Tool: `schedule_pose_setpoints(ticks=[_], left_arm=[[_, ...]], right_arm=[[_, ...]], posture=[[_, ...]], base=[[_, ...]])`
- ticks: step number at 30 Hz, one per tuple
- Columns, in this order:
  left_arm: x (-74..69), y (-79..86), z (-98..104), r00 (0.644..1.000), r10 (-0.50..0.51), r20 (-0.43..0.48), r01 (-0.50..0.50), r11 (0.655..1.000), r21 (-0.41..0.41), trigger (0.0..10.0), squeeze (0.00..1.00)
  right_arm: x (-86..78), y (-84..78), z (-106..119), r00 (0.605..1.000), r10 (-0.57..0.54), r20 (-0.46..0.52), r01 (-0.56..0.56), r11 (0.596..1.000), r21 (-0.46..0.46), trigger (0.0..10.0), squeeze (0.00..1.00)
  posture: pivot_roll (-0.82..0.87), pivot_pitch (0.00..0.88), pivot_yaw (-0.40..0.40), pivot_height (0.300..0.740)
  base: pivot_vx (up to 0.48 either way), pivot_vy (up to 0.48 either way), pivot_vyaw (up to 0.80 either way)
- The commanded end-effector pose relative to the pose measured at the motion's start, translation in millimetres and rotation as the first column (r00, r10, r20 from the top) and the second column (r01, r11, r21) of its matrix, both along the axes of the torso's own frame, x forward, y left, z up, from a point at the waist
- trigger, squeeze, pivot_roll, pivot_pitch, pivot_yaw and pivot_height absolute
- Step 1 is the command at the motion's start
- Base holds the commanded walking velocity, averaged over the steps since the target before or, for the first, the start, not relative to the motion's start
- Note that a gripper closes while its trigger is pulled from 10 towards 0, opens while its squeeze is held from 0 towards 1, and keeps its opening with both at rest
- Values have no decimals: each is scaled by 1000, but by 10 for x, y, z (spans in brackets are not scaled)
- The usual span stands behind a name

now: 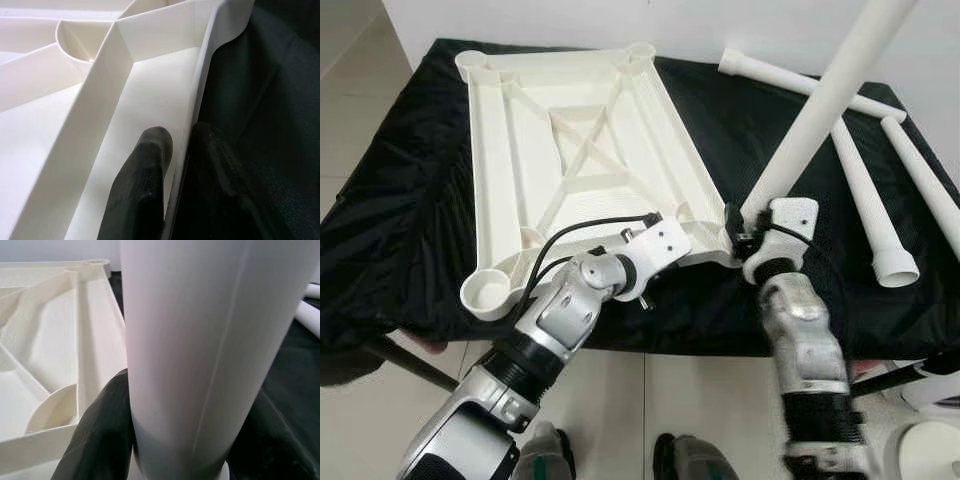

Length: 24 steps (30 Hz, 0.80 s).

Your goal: Building children table

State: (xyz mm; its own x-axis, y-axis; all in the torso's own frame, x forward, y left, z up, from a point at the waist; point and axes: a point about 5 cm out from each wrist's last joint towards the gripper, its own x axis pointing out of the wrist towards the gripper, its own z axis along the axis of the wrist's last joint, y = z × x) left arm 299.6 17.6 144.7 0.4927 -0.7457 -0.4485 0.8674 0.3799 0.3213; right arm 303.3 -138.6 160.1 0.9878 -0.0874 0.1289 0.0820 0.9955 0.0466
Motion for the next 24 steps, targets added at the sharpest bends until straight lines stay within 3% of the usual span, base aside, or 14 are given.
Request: schedule_pose_setpoints(ticks=[1,10,11,21,22,24], left_arm=[[-133,-151,-93,994,-98,-50,99,995,14,10000,0],[-128,-157,-85,994,-101,-48,102,995,12,10000,0],[-129,-158,-86,994,-102,-48,102,995,12,10000,0],[-138,-152,-96,994,-100,-53,101,995,9,10000,0],[-141,-153,-100,993,-98,-60,99,995,5,10000,0],[-144,-154,-104,993,-96,-68,96,995,1,10000,0]], right_arm=[[-16,105,125,998,18,53,-17,1000,-23,10000,0],[-45,44,144,999,-24,45,24,1000,-7,10000,0],[-44,21,151,998,-28,48,29,1000,-8,10000,1000],[-113,-79,196,996,-28,86,27,1000,6,10000,1000],[-120,-76,199,996,-18,88,17,1000,8,10000,859],[-126,-68,199,996,-6,89,5,1000,10,10000,859]], posture=[[-21,110,-46,740],[-31,112,-44,740],[-31,112,-44,740],[-30,109,-51,740],[-30,107,-50,740],[-30,107,-50,740]], base=[[0,0,0],[0,0,0],[0,0,0],[0,0,0],[0,0,0],[0,0,0]])
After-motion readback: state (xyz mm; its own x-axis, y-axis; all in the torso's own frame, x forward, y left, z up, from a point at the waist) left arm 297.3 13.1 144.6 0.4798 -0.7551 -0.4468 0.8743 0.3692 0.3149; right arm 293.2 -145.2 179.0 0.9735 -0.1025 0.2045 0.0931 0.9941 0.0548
